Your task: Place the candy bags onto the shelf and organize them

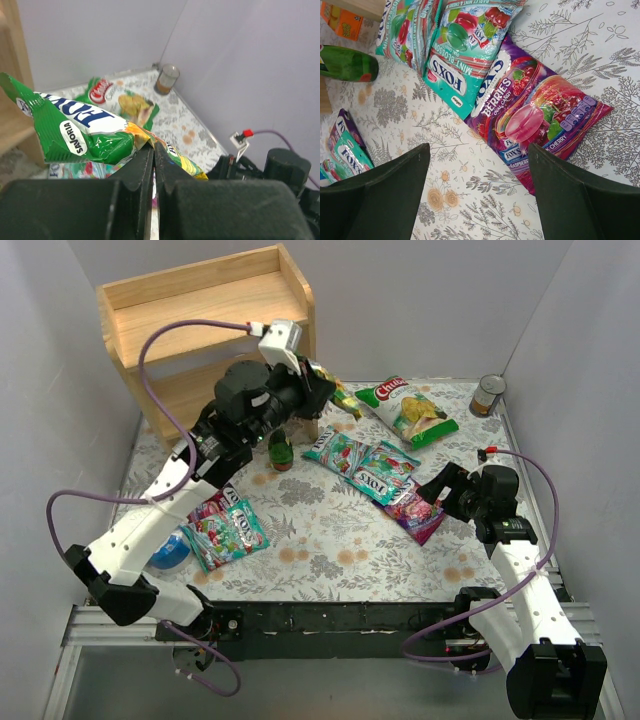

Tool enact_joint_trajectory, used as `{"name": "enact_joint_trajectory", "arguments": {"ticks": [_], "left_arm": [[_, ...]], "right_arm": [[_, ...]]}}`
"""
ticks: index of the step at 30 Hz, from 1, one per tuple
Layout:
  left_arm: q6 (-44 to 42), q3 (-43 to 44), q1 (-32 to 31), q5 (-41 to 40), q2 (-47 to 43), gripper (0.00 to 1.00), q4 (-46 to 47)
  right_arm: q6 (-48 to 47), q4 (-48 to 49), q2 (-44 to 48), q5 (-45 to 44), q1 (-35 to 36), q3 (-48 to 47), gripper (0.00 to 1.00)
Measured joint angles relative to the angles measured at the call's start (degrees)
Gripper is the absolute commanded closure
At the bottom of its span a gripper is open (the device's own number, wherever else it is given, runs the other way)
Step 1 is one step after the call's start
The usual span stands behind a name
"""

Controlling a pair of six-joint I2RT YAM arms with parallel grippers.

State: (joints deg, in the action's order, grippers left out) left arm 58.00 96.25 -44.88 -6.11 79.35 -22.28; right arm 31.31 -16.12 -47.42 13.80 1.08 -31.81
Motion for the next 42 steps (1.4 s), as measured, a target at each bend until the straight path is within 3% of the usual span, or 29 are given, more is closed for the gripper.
{"name": "enact_joint_trajectory", "arguments": {"ticks": [6, 11, 21, 36, 42], "left_arm": [[-3.43, 10.78, 3.21, 3.26, 0.74, 1.00, -0.35], [-5.73, 13.86, 5.66, 5.38, 0.48, 1.00, -0.48], [-7.58, 19.96, 20.70, 11.76, 7.13, 1.00, -0.04], [5.22, 25.24, 41.27, 35.54, 19.21, 1.00, 7.89], [10.08, 22.64, 46.10, 38.86, 20.09, 0.89, 9.79]], "right_arm": [[0.02, 0.00, 0.00, 0.00, 0.02, 0.00, 0.14], [0.04, 0.02, 0.00, 0.09, 0.00, 0.00, 0.14], [0.07, 0.46, 0.00, 0.55, 0.02, 0.00, 0.14], [0.07, 0.46, -0.02, 0.50, 0.00, 0.00, 0.14], [0.07, 0.85, -0.85, 0.52, 0.00, 0.00, 0.14]]}}
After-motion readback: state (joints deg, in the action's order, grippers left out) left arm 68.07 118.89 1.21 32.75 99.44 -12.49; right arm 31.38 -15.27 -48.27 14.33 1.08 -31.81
